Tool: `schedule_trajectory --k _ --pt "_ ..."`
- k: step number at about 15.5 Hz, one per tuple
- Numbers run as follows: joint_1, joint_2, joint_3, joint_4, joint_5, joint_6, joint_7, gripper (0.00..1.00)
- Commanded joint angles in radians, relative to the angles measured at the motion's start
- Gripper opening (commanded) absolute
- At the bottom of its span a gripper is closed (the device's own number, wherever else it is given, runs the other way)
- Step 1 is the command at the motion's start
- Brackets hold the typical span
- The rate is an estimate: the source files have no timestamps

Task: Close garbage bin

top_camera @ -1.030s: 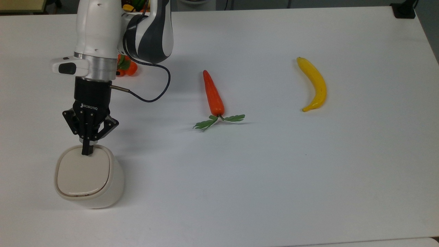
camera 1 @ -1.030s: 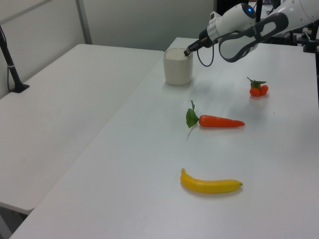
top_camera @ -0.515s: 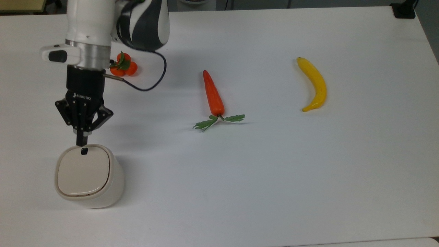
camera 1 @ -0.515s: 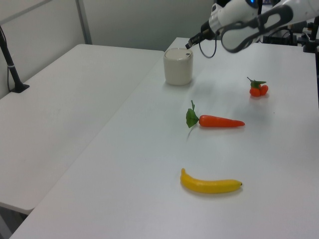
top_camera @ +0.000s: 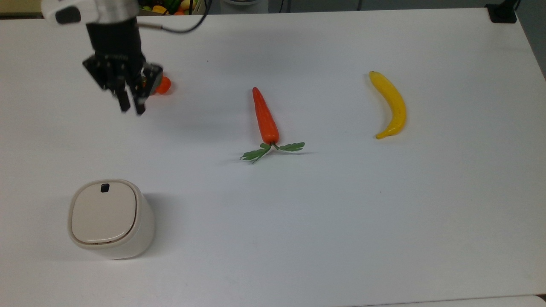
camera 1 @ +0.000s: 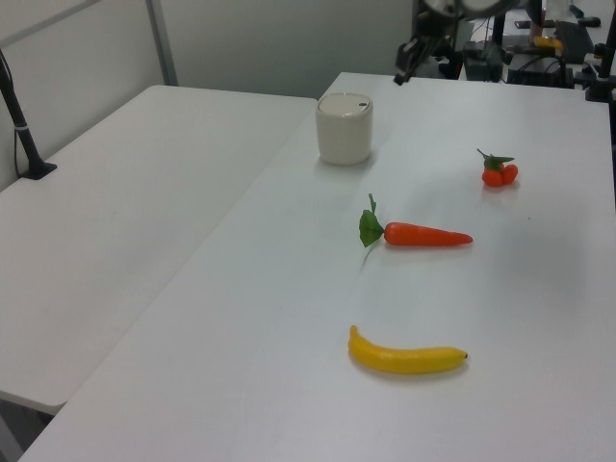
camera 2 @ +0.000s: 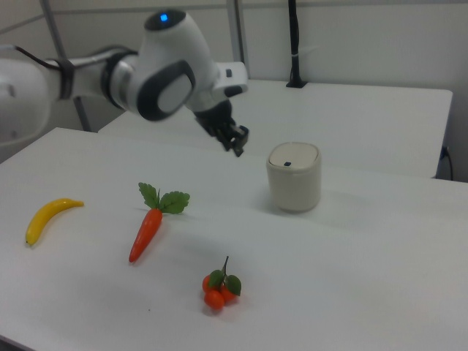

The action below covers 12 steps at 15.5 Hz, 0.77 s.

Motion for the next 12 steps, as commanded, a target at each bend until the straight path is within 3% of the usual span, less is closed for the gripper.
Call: schedule_trajectory --k 1,4,7,12 --pt "0.009 -0.129 0.005 -0.006 0.001 -0.308 -0.005 1.0" --pt "0.047 -0.211 0.005 -0.001 0.001 -0.504 -0.002 1.0" --pt "0.084 -0.249 0.006 0.018 0.002 -0.607 0.0 1.0" --pt "0.156 -0.246 0.032 0.046 0.008 -0.654 0.047 1.0"
